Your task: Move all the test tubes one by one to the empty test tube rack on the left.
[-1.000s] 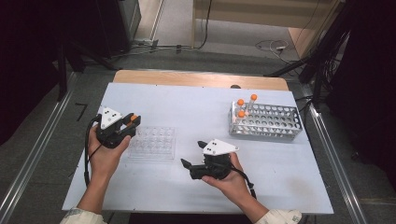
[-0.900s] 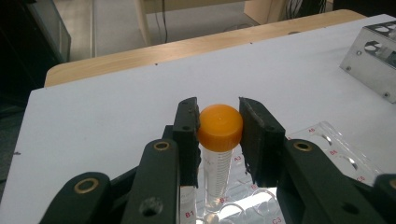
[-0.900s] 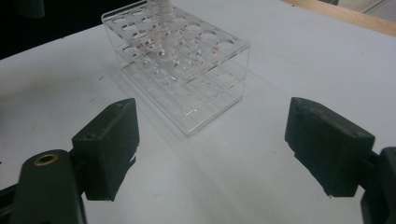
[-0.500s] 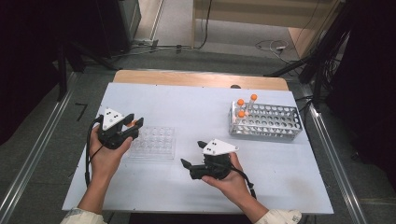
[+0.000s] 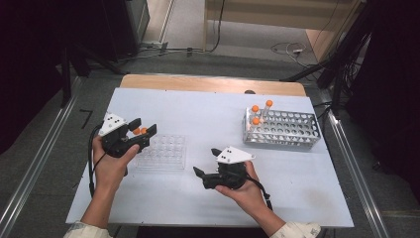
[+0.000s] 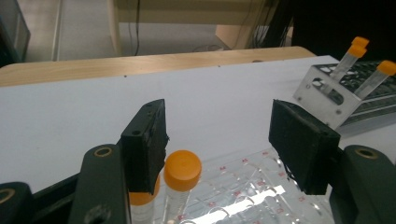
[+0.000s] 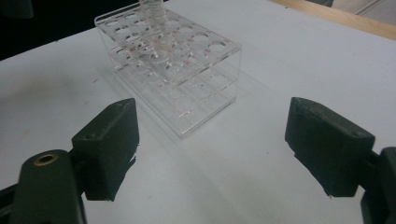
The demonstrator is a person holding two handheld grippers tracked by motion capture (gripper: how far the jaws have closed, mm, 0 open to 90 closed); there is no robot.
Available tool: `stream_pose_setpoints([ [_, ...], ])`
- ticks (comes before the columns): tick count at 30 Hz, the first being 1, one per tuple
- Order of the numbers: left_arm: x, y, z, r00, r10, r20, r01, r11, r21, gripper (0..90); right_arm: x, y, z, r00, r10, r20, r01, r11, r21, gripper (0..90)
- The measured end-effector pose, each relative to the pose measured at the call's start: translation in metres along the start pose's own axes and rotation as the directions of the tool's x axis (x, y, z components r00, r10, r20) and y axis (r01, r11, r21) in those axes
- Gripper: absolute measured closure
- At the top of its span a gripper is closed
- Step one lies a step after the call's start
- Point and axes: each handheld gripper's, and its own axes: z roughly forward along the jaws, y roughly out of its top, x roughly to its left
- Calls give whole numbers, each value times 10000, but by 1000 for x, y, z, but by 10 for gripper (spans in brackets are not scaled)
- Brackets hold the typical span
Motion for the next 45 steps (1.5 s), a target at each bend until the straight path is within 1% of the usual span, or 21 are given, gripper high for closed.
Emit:
stream_pose_setpoints([
  [2, -1, 1, 0, 9998, -76, 163, 77, 10000, -58, 373, -3, 0, -1, 10000, 59, 60, -58, 10000, -65, 162],
  [5, -5, 1, 0, 9998, 36, 202, -35, 10000, -52, 360, -7, 1, -3, 9998, 117, 186, -115, 9998, -136, 162],
  [7, -7, 1, 0, 9996, 95, 255, -95, 10000, -30, 337, -11, 2, -5, 9995, 111, 285, -105, 9997, -205, 162],
  [10, -10, 1, 1, 9992, 205, 337, -206, 9998, 26, 311, -16, 3, -7, 9986, 236, 465, -224, 9994, -258, 162],
  [12, -13, 1, 2, 9988, 184, 443, -185, 9998, 25, 305, -21, 4, -9, 9976, 303, 625, -283, 9991, -329, 161],
  [16, -16, 1, 3, 9981, 288, 536, -292, 9995, 79, 289, -31, 6, -14, 9940, 439, 1002, -395, 9982, -458, 161],
  [20, -18, 1, 4, 9979, 344, 547, -353, 9993, 151, 286, -45, 8, -20, 9872, 610, 1476, -518, 9965, -657, 161],
  [22, -19, 0, 4, 9978, 361, 559, -369, 9992, 140, 286, -52, 8, -23, 9821, 799, 1704, -682, 9950, -734, 161],
  [28, -19, -1, 5, 9979, 394, 522, -404, 9990, 177, 285, -69, 7, -29, 9696, 1059, 2205, -881, 9921, -894, 162],
  [30, -20, -1, 6, 9979, 393, 520, -403, 9990, 178, 274, -73, 7, -31, 9665, 1117, 2311, -926, 9915, -917, 162],
  [38, -20, -1, 5, 9979, 426, 481, -435, 9989, 187, 269, -90, 4, -38, 9489, 1510, 2772, -1262, 9864, -1053, 162],
  [45, -20, -1, 6, 9977, 459, 491, -469, 9987, 197, 268, -101, 2, -42, 9361, 1667, 3098, -1385, 9841, -1111, 162],
])
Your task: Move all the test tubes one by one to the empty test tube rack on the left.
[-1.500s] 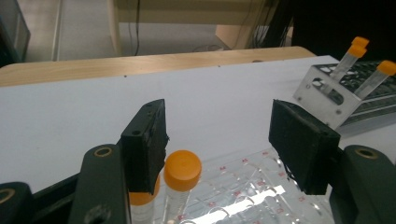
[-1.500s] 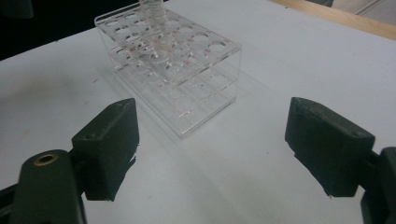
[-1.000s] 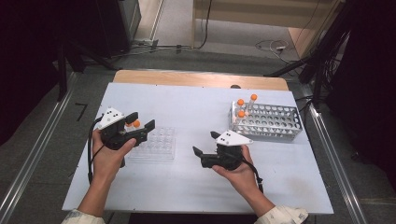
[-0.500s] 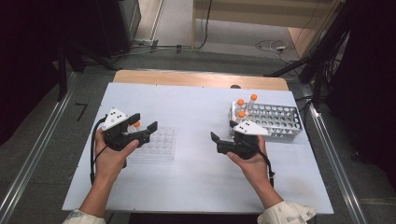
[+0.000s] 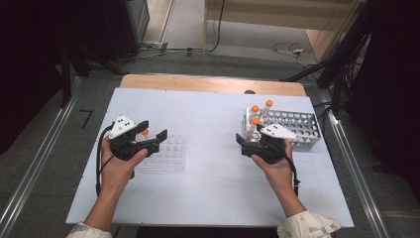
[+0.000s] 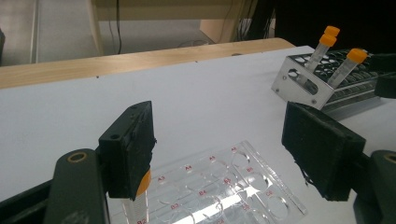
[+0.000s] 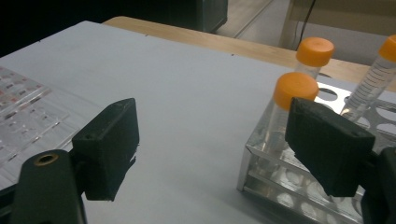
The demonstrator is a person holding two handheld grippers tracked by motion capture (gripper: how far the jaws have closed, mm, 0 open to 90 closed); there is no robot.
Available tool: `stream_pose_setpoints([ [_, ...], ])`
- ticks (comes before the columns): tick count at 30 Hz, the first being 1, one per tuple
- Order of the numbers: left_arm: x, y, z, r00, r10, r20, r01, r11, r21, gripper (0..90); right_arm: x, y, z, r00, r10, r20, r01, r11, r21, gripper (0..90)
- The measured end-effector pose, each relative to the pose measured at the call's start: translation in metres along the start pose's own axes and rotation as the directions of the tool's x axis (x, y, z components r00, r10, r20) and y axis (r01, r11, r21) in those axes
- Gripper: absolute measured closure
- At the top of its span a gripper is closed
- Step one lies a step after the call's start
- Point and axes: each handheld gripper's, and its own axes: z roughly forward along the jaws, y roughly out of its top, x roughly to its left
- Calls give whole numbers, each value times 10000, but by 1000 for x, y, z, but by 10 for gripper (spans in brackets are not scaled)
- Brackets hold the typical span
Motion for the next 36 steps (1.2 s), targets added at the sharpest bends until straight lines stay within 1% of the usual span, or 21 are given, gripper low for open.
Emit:
stream_pose_setpoints([
  [6, -1, 0, 0, 10000, 33, -19, -33, 10000, 28, 268, -10, -2, 3, 9989, 221, 411, -223, 9997, 52, 163],
  [10, -2, 0, 1, 10000, 42, -14, -42, 10000, 28, 268, -19, -6, 9, 9961, 346, 812, -350, 9994, 38, 171],
  [14, -2, 0, 1, 10000, 58, 25, -58, 10000, 54, 268, -24, -9, 15, 9943, 384, 993, -381, 9993, -56, 211],
  [18, -2, -1, 1, 10000, 71, 3, -71, 9999, 84, 268, -29, -12, 21, 9931, 296, 1138, -277, 9994, -188, 289],
  [21, -2, -1, 1, 10000, 75, 9, -75, 9999, 82, 268, -32, -14, 25, 9940, 291, 1052, -270, 9994, -220, 345],
  [23, -2, -1, 1, 10000, 71, 14, -71, 9999, 88, 268, -33, -15, 26, 9939, 232, 1074, -205, 9995, -261, 378],
  [27, -2, -1, 2, 10000, 54, 17, -54, 9999, 95, 269, -34, -15, 27, 9937, 262, 1089, -220, 9990, -387, 439],
  [28, -2, -1, 2, 10000, 65, 31, -65, 9999, 100, 268, -34, -16, 28, 9946, 255, 1003, -221, 9992, -345, 484],
  [29, -3, -1, 2, 10000, 72, 44, -73, 9999, 103, 268, -34, -16, 28, 9946, 255, 1003, -221, 9992, -345, 484],
  [32, -3, -1, 2, 9999, 90, 48, -91, 9999, 122, 269, -34, -17, 30, 9961, 216, 852, -194, 9995, -264, 517],
  [36, -3, -2, 2, 9999, 112, 68, -113, 9998, 158, 269, -34, -18, 31, 9967, 219, 779, -202, 9995, -236, 558],
])
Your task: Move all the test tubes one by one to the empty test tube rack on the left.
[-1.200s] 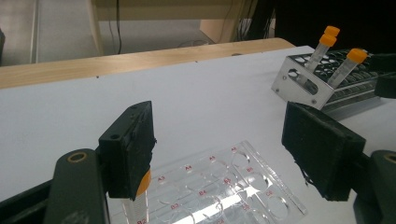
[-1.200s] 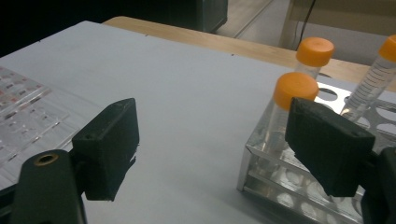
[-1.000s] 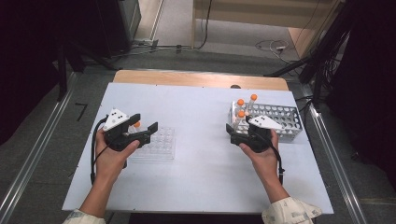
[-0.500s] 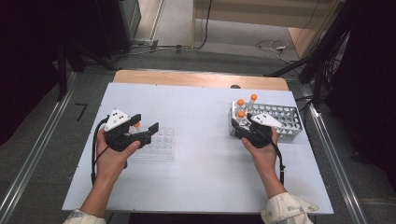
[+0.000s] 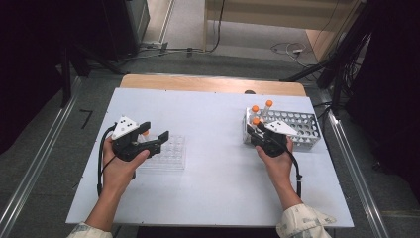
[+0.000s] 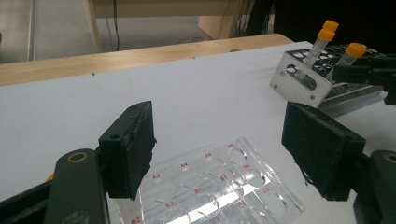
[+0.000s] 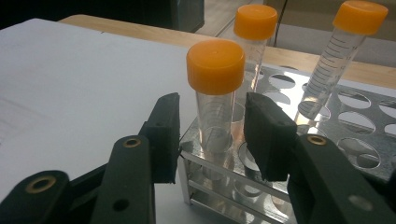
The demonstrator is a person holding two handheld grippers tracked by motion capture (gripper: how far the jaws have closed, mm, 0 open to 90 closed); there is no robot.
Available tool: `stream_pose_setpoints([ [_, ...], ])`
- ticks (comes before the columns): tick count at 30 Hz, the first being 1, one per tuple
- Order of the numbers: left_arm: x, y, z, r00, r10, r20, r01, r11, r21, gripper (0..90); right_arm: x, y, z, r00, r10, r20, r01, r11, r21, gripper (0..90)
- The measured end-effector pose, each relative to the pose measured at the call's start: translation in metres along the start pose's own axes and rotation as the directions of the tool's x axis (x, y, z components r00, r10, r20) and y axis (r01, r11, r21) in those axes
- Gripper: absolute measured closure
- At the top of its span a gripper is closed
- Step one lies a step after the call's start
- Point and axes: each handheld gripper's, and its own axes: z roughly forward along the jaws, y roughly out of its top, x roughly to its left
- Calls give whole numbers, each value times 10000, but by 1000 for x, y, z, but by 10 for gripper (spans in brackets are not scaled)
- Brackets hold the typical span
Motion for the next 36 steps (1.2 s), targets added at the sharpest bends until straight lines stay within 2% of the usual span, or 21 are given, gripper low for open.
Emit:
stream_pose_setpoints([
  [9, -1, 0, 1, 10000, -18, 12, 18, 10000, 45, 269, 1, -1, 2, 9998, -213, 1, 213, 9997, 88, 662],
  [18, -2, 0, 1, 10000, -31, 66, 31, 10000, 24, 269, -1, -1, 0, 9995, -280, 161, 280, 9996, -13, 707],
  [27, -2, 0, 1, 10000, -26, 83, 26, 10000, 21, 269, 2, 4, -6, 9989, -363, 297, 375, 9984, -424, 712],
  [36, -2, 0, 0, 9999, -12, 104, 12, 10000, 3, 269, 4, 16, -19, 9988, -343, 356, 379, 9937, -1052, 714],
])
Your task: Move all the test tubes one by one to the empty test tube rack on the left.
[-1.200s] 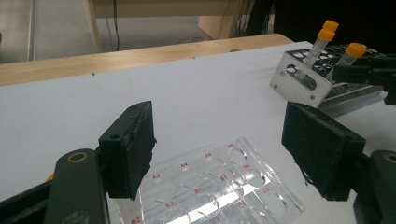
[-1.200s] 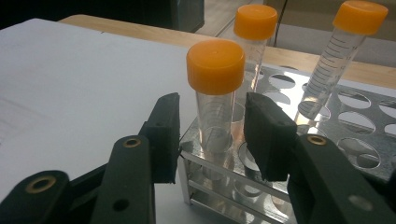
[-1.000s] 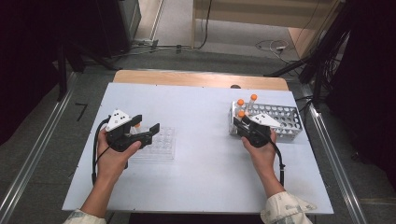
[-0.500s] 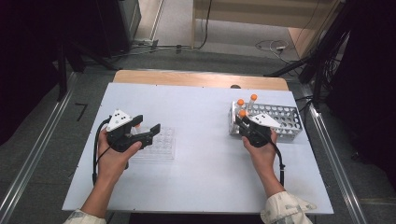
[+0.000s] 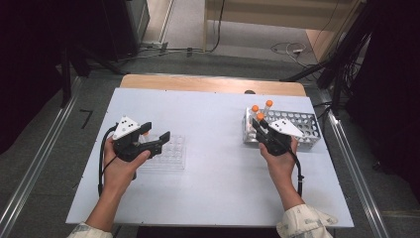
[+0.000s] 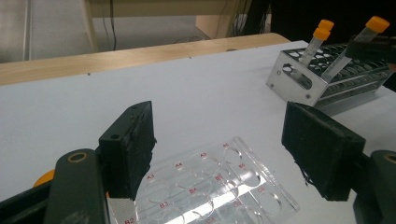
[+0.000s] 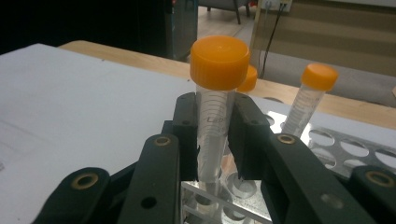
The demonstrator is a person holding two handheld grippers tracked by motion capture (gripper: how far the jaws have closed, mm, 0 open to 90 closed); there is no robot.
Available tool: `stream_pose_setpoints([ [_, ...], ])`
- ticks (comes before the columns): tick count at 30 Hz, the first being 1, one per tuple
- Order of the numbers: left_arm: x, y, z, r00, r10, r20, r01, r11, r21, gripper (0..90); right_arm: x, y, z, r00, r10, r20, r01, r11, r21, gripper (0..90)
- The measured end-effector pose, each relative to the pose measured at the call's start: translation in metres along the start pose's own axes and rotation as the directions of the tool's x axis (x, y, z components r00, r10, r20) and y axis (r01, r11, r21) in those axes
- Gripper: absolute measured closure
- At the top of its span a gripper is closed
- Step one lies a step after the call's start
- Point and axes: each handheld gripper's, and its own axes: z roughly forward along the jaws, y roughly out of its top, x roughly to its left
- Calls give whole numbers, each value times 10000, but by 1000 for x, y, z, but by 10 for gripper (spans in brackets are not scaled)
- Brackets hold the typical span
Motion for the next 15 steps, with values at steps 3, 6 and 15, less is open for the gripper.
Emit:
stream_pose_setpoints([
  [3, -1, 0, 0, 10000, 6, 3, -6, 10000, -19, 269, 0, 5, -5, 10000, -5, -32, 4, 9998, -202, 714],
  [6, -1, 1, -1, 10000, 51, 22, -51, 10000, -8, 269, 1, 11, -10, 10000, 39, -65, -41, 9994, -335, 714],
  [15, -3, 2, -2, 9999, 92, 67, -92, 9999, -63, 269, 9, 20, -23, 9991, -107, -421, 84, 9985, -542, 714],
])
